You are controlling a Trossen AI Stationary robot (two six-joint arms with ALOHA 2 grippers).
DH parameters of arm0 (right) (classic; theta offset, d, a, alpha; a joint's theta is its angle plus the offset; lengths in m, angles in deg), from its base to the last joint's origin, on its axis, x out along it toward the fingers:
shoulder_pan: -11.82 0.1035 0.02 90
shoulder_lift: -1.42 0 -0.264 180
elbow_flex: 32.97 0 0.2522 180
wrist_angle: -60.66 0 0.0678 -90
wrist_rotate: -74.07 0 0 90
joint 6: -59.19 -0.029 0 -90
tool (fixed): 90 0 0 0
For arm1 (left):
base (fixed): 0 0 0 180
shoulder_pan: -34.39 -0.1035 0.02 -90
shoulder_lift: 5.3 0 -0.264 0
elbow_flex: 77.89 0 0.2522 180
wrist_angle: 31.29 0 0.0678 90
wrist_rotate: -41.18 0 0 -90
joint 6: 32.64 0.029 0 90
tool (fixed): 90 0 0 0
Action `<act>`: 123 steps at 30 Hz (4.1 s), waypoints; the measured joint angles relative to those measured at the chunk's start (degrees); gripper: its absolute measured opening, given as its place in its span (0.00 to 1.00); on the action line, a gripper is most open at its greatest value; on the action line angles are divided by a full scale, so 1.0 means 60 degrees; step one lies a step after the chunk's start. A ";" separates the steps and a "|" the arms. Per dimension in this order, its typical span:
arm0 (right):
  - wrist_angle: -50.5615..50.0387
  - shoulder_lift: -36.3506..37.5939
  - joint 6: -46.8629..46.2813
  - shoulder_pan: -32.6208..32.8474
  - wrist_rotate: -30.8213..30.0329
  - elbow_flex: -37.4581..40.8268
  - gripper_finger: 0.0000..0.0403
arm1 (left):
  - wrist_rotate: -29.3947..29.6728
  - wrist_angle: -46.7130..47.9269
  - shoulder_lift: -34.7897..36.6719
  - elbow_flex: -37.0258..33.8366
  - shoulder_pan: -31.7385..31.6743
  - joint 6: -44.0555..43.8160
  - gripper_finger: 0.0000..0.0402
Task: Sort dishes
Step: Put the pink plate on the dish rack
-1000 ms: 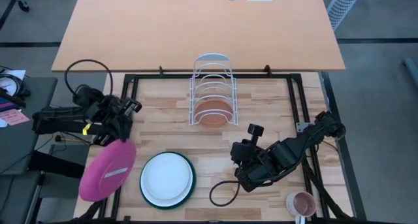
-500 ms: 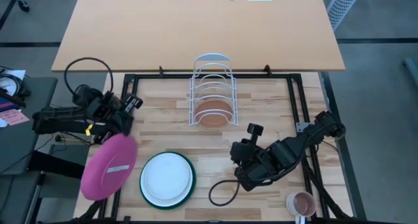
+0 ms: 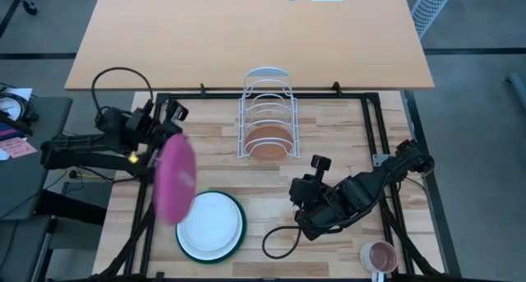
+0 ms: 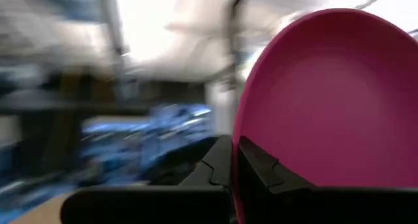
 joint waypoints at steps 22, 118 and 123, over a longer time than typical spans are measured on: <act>0.0000 0.0004 0.0002 -0.0065 -0.0004 0.0000 0.02 | 0.7268 0.3142 0.0606 0.0000 0.0000 0.6133 0.00; 1.0647 0.0007 0.8198 -0.3880 -0.3210 0.1847 0.09 | 0.9271 0.1257 -0.1754 0.0018 0.1613 0.9852 0.00; 1.0681 0.0015 0.8179 -0.3883 -0.3349 0.1843 0.04 | 0.9282 0.1290 -0.1751 0.0018 0.1683 0.9985 0.00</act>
